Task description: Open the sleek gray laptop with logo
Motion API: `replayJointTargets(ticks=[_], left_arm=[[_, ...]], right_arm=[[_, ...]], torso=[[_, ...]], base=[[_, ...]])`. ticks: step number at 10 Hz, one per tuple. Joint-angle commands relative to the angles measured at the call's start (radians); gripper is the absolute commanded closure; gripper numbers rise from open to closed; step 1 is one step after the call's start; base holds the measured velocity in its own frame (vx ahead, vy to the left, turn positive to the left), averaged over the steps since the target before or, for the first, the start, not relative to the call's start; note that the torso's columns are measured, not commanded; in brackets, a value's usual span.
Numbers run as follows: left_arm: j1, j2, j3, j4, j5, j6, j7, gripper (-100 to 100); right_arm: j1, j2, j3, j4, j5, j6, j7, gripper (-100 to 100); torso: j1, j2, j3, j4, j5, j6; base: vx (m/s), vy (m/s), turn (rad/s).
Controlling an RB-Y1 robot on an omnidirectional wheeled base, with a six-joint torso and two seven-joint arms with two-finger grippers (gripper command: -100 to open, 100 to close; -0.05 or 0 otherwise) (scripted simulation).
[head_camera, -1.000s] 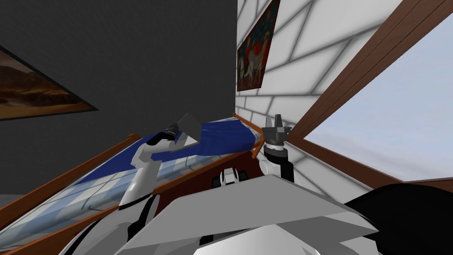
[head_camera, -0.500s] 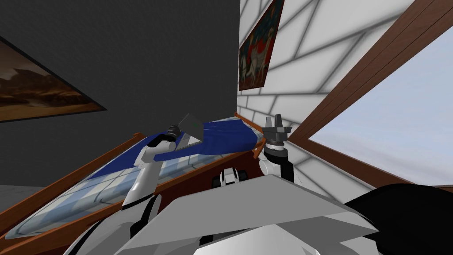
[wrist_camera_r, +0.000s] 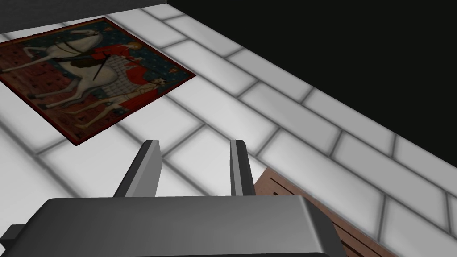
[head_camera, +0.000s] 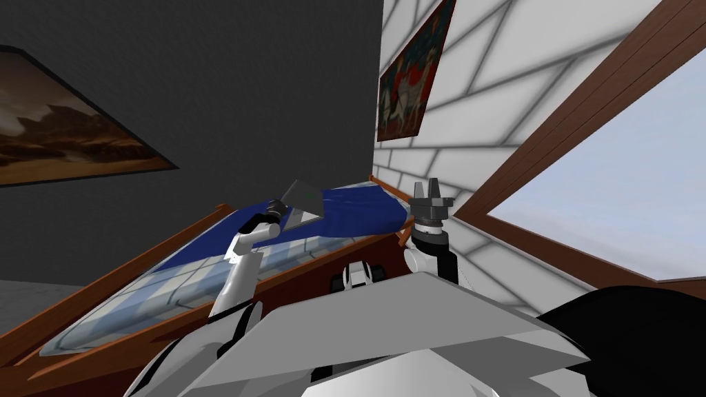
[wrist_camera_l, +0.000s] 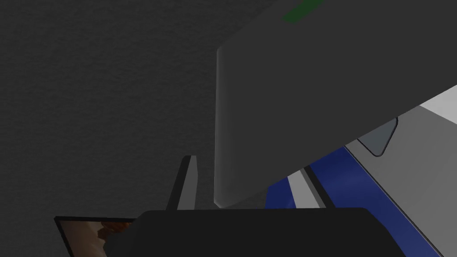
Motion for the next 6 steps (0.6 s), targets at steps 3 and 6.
replayJointTargets(ticks=[3, 6], left_arm=[[0.002, -0.070, 0.007, 0.051, 0.023, -0.063, 0.034, 100], [0.002, -0.118, 0.006, 0.101, 0.040, -0.127, 0.053, 100]], right_arm=[[0.000, 0.000, 0.000, 0.000, 0.000, 0.000, 0.000, 0], [0.000, 0.000, 0.000, 0.000, 0.000, 0.000, 0.000, 0]], torso=[[-0.005, 0.001, 0.001, 0.002, -0.003, 0.001], [-0.001, 0.001, 0.001, 0.001, -0.001, 0.000]], base=[[-0.014, 0.087, -0.006], [-0.020, 0.097, -0.030]])
